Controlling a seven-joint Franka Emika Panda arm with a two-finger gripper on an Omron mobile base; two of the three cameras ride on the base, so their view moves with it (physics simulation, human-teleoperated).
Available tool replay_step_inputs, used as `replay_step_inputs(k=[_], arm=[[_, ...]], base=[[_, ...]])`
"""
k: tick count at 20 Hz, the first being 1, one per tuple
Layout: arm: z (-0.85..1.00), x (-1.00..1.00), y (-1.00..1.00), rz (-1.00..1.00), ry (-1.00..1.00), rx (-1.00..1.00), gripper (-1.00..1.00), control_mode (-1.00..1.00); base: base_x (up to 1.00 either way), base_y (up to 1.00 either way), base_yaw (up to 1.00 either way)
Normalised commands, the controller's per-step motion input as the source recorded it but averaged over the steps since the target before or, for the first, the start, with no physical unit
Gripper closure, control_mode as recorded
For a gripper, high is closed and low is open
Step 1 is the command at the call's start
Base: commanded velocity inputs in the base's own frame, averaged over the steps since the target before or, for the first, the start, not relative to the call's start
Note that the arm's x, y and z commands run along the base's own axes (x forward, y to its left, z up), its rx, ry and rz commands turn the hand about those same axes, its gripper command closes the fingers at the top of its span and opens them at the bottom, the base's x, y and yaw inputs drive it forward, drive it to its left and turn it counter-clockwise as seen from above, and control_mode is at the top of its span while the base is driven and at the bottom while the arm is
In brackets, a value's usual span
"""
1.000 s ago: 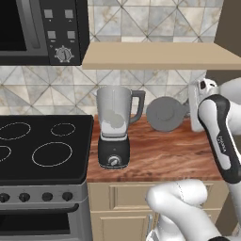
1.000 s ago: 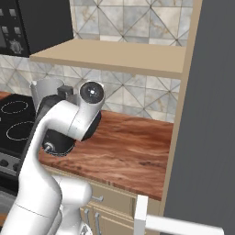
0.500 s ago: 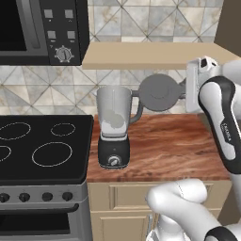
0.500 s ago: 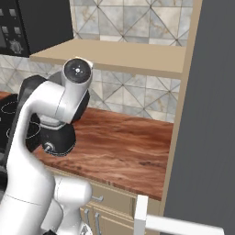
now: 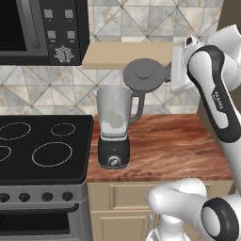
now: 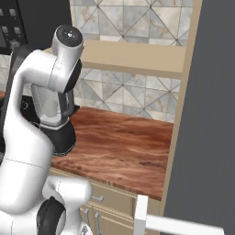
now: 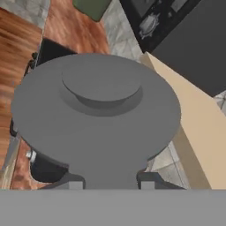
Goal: Grab the lemon and lime from the fridge, place them in the blender, close the lid, and turn on the blender to create a marinade.
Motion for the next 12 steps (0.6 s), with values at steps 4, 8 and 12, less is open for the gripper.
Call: replay_step_inputs(k=[4,8,12], arm=[[-0.07,0.37,0.42,0.00,0.10,0.05,1.00,-1.00],[-0.29,0.36,0.44,0.00,0.13,0.00,1.00,-1.00],[-0.17,0.43,0.37,0.00,0.16,0.00,1.00,-1.00]], base=[[0.00,0.00,0.00],[0.00,0.00,0.00],[0.00,0.00,0.00]])
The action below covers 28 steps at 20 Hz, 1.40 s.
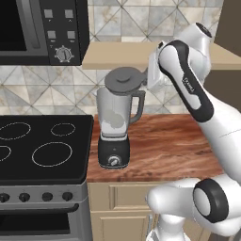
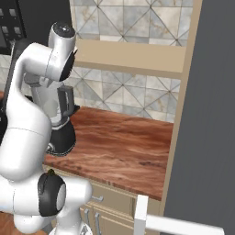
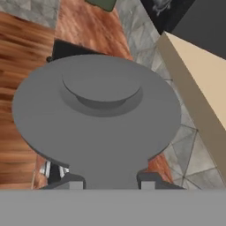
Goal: Grab the lemon and lime from the fridge, place them in the blender, close the lid, and turn on the blender to create a marinade.
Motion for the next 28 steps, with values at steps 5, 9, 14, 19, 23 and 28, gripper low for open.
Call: replay_step_inputs(k=[5,9,14,19,23,28], arm=[[-0.16,0.44,0.32,0.00,0.15,0.00,1.00,-1.00],[-0.16,0.35,0.15,0.00,0.08,0.00,1.00,-1.00],[-0.24,0.27,0.01,0.02,0.02,0.00,1.00,-1.00],[-0.23,0.32,0.00,0.00,0.00,0.00,1.00,-1.00],[-0.15,0.26,0.02,0.00,0.00,0.00,1.00,-1.00],[-0.30,-0.13,0.00,0.02,0.00,0.00,1.00,-1.00]], base=[[0.00,0.00,0.00],[0.00,0.00,0.00],[0.00,0.00,0.00],[0.00,0.00,0.00],[0.00,0.00,0.00],[0.00,0.00,0.00]])
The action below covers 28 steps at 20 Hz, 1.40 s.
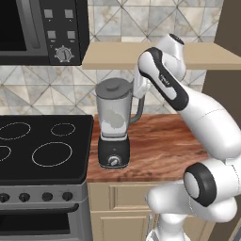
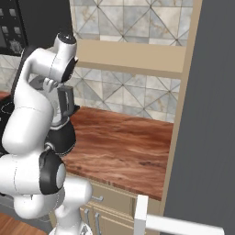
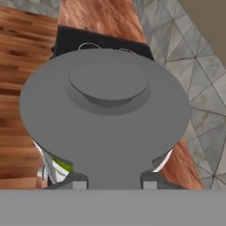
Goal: Grab the lemon and lime from the fridge, place them in the blender, close the lid, and turn on the blender to create a marinade.
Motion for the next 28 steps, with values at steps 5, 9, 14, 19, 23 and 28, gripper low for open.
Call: replay_step_inputs(k=[5,9,14,19,23,28], arm=[[-0.39,-0.05,0.00,0.03,0.04,0.00,1.00,-1.00],[-0.12,0.29,0.00,0.05,0.11,0.00,1.00,-1.00],[-0.14,0.24,0.00,0.03,0.08,0.00,1.00,-1.00],[-0.36,0.00,0.00,0.02,0.00,-0.02,-1.00,-1.00],[-0.11,0.00,0.00,0.00,0.00,-0.01,-1.00,-1.00],[0.00,0.00,0.00,0.00,0.00,0.00,-1.00,-1.00]], base=[[0.00,0.00,0.00],[0.00,0.00,0.00],[0.00,0.00,0.00],[0.00,0.00,0.00],[0.00,0.00,0.00],[0.00,0.00,0.00]])
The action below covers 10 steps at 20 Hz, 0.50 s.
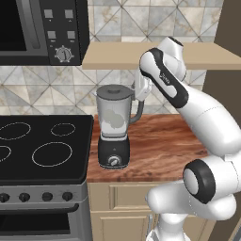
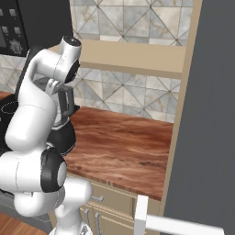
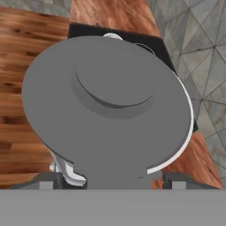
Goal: Grab the lemon and lime from the fridge, place them in the blender, close the lid, and turn on the blender to create a marinade.
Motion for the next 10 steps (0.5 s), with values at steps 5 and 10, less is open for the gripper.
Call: replay_step_inputs(k=[5,10], arm=[[0.17,-0.33,0.00,0.00,-0.11,0.00,-1.00,-1.00],[0.57,-0.67,0.02,0.00,-0.22,0.00,-1.00,-1.00]], base=[[0.00,0.00,0.00],[0.00,0.00,0.00]])
